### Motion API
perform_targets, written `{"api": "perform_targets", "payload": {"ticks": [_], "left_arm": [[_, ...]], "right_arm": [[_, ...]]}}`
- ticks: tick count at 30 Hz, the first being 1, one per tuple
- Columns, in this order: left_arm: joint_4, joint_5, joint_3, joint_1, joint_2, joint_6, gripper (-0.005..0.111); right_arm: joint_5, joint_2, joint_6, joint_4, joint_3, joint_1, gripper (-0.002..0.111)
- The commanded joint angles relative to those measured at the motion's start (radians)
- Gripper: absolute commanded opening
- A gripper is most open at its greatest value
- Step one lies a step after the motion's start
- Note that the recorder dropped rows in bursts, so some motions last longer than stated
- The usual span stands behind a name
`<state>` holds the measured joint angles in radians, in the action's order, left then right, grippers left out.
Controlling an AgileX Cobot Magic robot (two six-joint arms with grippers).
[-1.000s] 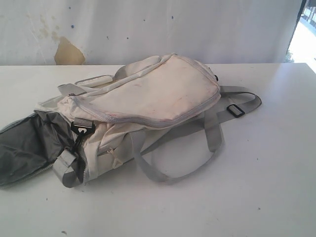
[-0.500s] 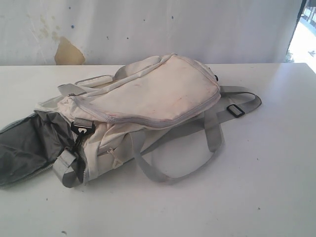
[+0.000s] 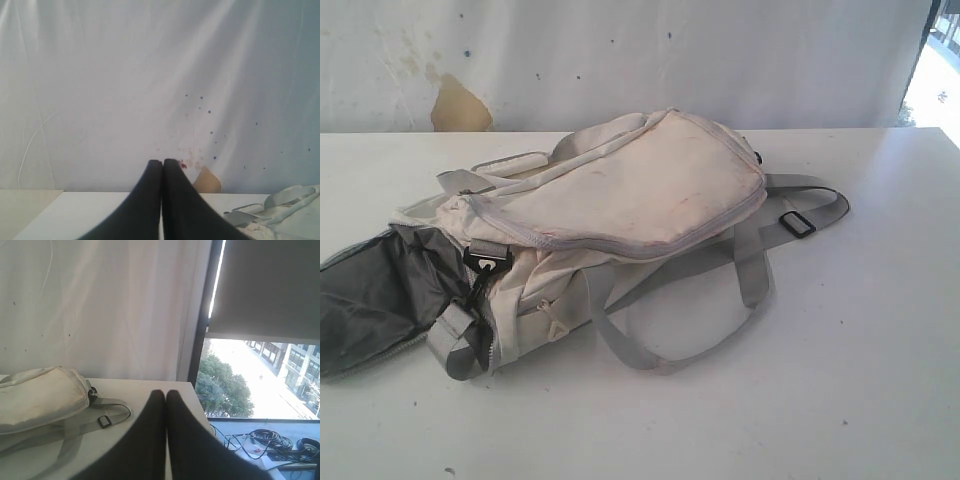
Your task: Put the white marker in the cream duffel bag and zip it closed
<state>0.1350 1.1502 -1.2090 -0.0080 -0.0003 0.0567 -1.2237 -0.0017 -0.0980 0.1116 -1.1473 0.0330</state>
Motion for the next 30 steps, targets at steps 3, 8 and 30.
{"api": "perform_targets", "payload": {"ticks": [3, 8, 30], "left_arm": [[-0.001, 0.007, -0.001, -0.005, 0.0, -0.019, 0.0], [-0.003, -0.037, 0.042, -0.005, 0.0, -0.033, 0.0], [-0.014, -0.855, 0.791, -0.005, 0.0, -0.112, 0.0]], "right_arm": [[0.003, 0.002, -0.01, 0.028, 0.0, 0.013, 0.0], [0.004, 0.002, -0.007, 0.028, 0.026, 0.013, 0.0], [0.66, 0.002, 0.128, 0.021, 0.664, 0.013, 0.0]]}}
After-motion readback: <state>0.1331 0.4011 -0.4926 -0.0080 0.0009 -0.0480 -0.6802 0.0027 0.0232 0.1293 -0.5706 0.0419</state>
